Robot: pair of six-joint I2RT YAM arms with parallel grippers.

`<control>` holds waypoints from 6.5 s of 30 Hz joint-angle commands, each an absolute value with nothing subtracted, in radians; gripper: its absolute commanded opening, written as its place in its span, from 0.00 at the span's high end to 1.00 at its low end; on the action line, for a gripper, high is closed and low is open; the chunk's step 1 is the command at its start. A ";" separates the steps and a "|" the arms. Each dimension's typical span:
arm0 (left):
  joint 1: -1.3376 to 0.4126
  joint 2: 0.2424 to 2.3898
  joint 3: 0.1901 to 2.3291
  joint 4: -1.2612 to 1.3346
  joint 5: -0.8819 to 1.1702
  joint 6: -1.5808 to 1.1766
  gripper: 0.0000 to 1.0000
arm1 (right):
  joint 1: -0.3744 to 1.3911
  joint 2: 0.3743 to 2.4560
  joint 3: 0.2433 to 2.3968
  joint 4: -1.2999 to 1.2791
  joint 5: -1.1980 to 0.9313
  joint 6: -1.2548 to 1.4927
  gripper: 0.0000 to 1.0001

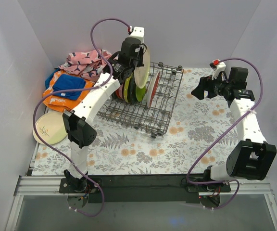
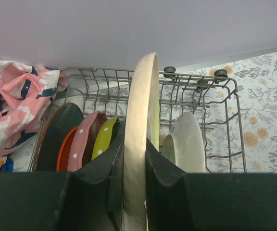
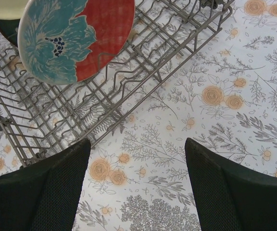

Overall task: Load the plates into the dish rack
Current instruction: Insert the plate into the dish rack, then grab a plate with the left arm

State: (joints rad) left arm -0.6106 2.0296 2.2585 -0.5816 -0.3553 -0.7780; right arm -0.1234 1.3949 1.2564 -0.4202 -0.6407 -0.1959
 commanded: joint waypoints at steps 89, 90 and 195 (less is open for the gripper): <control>-0.653 1.982 1.996 -0.376 -0.446 -0.749 0.60 | -0.137 1.382 1.249 -0.445 -0.686 -0.207 0.16; -0.655 1.976 1.996 -0.377 -0.446 -0.750 0.58 | -0.137 1.382 1.249 -0.445 -0.687 -0.209 0.16; 0.598 1.438 0.617 -0.515 -0.002 -1.902 1.00 | -0.097 1.379 1.173 -0.614 -0.868 -0.522 0.14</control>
State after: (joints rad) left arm 0.6132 1.4406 0.6765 -0.4049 -0.0017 -2.0106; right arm -0.1047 1.3819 1.1469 -0.6044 -0.8593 -0.5056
